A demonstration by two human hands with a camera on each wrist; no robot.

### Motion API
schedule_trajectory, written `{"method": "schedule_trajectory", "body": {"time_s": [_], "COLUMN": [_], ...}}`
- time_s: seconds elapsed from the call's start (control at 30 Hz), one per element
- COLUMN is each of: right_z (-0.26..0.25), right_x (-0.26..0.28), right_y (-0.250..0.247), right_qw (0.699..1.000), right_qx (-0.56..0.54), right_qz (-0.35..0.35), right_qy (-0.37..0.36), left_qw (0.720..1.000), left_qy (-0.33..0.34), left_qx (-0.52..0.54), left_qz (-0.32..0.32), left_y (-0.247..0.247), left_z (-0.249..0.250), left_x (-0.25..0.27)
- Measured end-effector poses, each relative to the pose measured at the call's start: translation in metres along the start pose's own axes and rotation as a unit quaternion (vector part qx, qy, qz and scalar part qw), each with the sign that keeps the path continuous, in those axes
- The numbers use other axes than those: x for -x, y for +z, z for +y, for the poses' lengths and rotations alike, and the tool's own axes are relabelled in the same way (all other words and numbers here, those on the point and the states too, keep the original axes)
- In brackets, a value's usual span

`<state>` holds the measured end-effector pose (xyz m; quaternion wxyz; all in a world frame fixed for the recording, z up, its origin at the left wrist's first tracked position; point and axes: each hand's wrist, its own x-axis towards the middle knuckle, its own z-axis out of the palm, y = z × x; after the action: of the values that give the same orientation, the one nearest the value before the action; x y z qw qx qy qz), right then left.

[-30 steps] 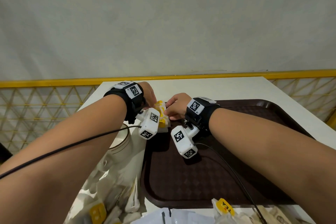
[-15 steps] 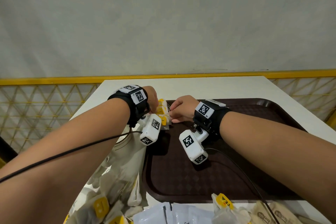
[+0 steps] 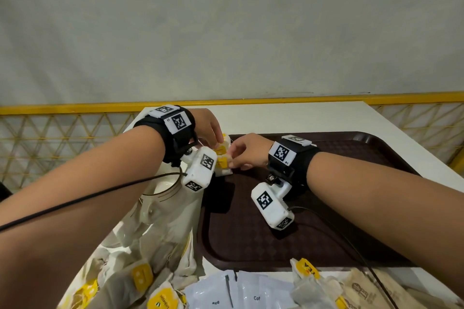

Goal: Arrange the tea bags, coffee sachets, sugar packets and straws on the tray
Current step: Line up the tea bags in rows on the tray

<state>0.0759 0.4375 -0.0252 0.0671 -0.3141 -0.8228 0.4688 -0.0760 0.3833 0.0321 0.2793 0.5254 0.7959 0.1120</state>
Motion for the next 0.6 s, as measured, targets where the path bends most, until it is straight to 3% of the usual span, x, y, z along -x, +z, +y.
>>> {"method": "schedule_trajectory", "body": {"time_s": [0.13, 0.47, 0.6], "right_z": [-0.001, -0.009, -0.012], "right_x": [-0.005, -0.003, 0.004], "right_y": [0.007, 0.010, 0.010], "right_qw": [0.994, 0.980, 0.986], "right_qx": [-0.095, -0.153, -0.131], "right_qz": [0.039, 0.092, 0.058], "right_qy": [0.043, 0.090, 0.080], "left_qw": [0.998, 0.998, 0.997], "left_qy": [0.004, -0.004, -0.010], "left_qx": [-0.041, -0.061, -0.077], "left_qz": [-0.051, 0.014, 0.002], "left_y": [0.003, 0.009, 0.011], "left_z": [0.002, -0.001, -0.001], "left_x": [0.006, -0.009, -0.009]}}
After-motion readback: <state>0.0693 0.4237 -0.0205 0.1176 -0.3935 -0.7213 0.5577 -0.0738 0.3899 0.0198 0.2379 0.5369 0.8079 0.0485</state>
